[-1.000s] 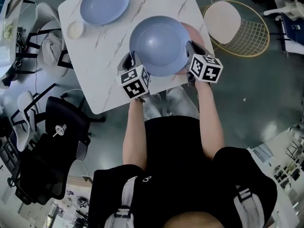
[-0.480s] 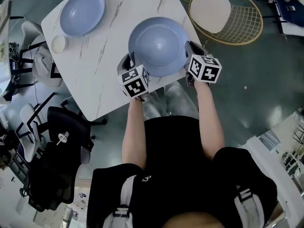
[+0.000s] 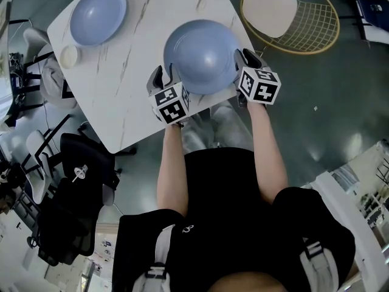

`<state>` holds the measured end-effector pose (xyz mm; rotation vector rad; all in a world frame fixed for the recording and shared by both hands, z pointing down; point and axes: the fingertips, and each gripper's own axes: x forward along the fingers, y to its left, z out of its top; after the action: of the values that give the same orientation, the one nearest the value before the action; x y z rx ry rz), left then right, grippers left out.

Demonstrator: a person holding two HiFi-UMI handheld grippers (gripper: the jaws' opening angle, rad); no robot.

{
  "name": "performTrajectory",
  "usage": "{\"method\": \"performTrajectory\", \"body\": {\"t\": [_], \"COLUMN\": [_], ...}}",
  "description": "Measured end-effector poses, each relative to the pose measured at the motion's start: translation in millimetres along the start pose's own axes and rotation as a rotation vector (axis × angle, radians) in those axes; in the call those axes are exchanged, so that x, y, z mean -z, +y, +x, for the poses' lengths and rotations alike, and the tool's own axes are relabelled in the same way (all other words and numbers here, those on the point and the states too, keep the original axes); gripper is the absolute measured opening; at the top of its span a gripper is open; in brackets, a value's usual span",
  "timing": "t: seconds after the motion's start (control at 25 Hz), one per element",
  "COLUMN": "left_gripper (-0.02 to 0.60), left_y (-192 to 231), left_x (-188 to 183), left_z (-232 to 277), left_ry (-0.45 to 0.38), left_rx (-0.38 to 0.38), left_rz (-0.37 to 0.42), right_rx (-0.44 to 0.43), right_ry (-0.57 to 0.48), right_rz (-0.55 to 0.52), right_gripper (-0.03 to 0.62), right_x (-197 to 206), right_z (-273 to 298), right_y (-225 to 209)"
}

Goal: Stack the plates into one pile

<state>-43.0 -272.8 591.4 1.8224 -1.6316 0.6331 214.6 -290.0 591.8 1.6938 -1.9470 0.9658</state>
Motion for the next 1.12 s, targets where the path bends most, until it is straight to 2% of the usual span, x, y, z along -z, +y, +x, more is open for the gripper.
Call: {"method": "performTrajectory", "body": {"t": [0.28,0.96,1.12], "left_gripper": [0.152,0.139,0.119], "left_y": [4,-1,-5], "left_x": [13,24,26], "left_z": [0,2,4], "left_ry": [0.027,0.046,0.051], "left_rx": [0.001,0.035,0.054], "left_rz": [-0.056,-0.071,-0.081], "right_rx": [-0.028,-0.076,-0.072], "right_ry": [0.033,0.065,0.067], "right_rz": [0.043,0.081,0.082], "right_gripper": [0.114,0.112,0.109], "right_x": [10,22,23], "right_z": [3,8,10], "right_y": [-2,6,7]}}
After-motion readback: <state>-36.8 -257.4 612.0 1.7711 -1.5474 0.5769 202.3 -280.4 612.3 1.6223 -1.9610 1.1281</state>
